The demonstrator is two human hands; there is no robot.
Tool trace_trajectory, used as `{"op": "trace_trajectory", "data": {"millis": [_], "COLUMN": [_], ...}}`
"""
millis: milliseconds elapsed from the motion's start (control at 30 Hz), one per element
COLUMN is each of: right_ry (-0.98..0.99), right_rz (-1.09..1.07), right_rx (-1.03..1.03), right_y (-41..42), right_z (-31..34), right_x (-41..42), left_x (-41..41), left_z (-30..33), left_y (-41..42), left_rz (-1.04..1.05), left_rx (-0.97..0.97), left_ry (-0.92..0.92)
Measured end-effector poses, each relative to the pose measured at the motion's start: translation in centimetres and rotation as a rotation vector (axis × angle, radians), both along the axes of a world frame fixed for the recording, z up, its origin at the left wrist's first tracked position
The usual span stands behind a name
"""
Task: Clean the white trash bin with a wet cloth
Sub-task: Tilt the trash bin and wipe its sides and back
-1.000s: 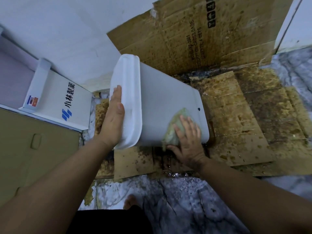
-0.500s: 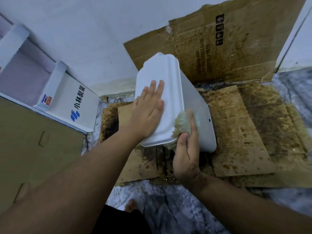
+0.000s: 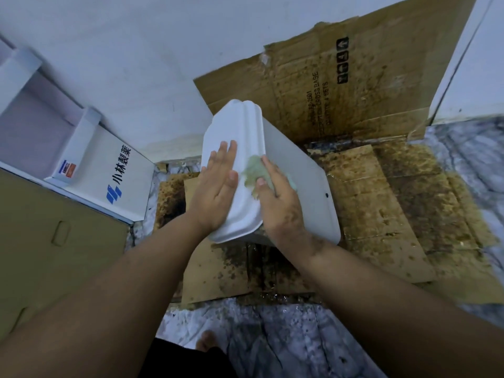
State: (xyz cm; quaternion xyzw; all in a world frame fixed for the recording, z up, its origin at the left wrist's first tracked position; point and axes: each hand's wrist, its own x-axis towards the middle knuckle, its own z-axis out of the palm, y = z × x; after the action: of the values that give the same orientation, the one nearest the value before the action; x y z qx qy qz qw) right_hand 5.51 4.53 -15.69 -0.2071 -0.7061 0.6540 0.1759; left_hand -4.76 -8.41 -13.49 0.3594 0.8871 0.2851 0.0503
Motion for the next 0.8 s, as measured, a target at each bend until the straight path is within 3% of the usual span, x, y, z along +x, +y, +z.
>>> {"op": "trace_trajectory", "data": {"millis": [133, 267, 367, 567, 700, 800], "right_ry": [-0.179, -0.251, -0.334, -0.409, -0.395, -0.338], "right_rz": [-0.064, -0.113, -0.158, -0.122, -0.195, -0.197], "right_rx": [0.017, 0.075, 0.064, -0.052, -0.202, -0.146], "right_y": [2.4, 4.7, 6.2, 8.3, 9.7, 11.2], "right_z": [-4.7, -11.5, -15.1, -16.8, -16.4, -15.1], "right_x": [0.3, 4.4, 6.2, 6.7, 6.8, 6.4], "left_x": [0.9, 2.2, 3.4, 3.6, 3.1, 2.4], "left_z": [0.3, 0.9, 0.8, 0.9, 1.5, 3.3], "left_y": [-1.1, -1.5, -1.7, -1.2, -0.1, 1.2], "left_rz": [0.041, 0.136, 0.096, -0.16, -0.123, -0.027], "left_rx": [0.053, 0.09, 0.118, -0.126, -0.136, -0.109], "left_ry": [0.001, 0.18, 0.108, 0.061, 0.041, -0.028]}}
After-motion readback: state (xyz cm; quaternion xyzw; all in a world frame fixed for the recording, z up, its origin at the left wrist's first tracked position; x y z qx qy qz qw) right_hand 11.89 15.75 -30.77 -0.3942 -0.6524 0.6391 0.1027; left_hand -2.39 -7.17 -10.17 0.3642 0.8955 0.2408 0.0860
